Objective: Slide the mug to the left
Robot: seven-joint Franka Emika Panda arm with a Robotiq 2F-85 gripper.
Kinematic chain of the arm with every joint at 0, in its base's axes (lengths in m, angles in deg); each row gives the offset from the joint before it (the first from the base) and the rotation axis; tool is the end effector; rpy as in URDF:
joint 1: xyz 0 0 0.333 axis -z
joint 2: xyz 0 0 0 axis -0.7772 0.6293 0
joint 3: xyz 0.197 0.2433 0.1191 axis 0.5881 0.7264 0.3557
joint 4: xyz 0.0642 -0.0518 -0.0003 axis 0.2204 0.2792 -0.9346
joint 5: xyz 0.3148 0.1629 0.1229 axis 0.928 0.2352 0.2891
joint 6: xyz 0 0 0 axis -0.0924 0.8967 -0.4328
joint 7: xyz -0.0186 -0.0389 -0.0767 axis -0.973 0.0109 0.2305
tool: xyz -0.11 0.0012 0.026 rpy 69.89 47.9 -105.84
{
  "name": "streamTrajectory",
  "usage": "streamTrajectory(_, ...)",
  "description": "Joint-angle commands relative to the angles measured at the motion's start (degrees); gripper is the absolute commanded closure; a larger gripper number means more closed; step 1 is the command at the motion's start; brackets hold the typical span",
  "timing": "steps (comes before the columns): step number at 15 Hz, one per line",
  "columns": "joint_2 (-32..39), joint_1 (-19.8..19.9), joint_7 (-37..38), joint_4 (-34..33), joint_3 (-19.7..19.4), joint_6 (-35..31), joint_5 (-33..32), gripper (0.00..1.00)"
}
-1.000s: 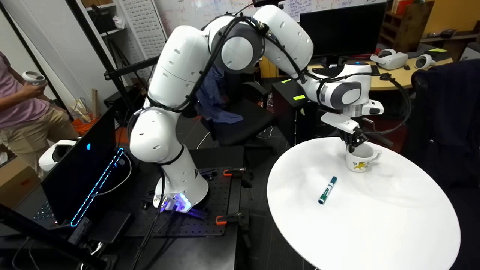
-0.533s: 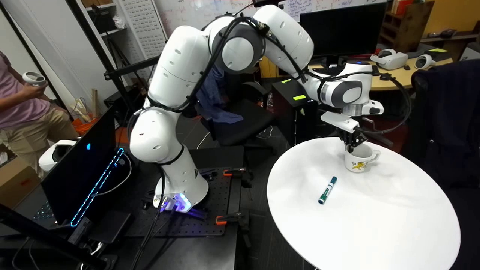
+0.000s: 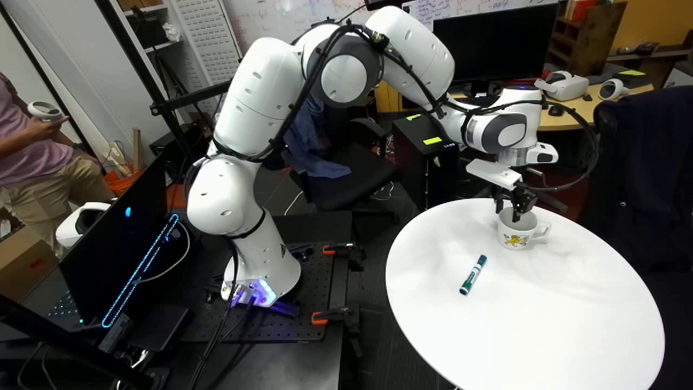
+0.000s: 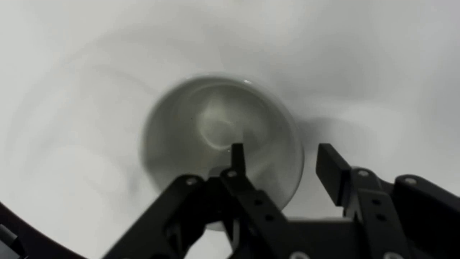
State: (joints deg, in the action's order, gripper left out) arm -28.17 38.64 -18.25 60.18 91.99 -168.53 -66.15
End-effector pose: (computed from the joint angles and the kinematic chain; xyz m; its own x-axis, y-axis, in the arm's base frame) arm 0.6613 0.1639 0.2108 0.8710 0.4893 -0.0446 0.4898 -0.8574 0.1580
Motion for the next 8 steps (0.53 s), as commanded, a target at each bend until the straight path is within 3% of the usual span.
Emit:
streamTrajectory(1,-0.8,0.0,0.1,-1.1,-0.1,3.0,-0.1,0.13)
streamTrajectory(3,-2.3,0.0,1.1,-0.2,-0.5,4.1,0.0,0.01)
streamTrajectory(8,-7.0,1.1,1.7,2.7,-0.2,4.8,1.0,0.0)
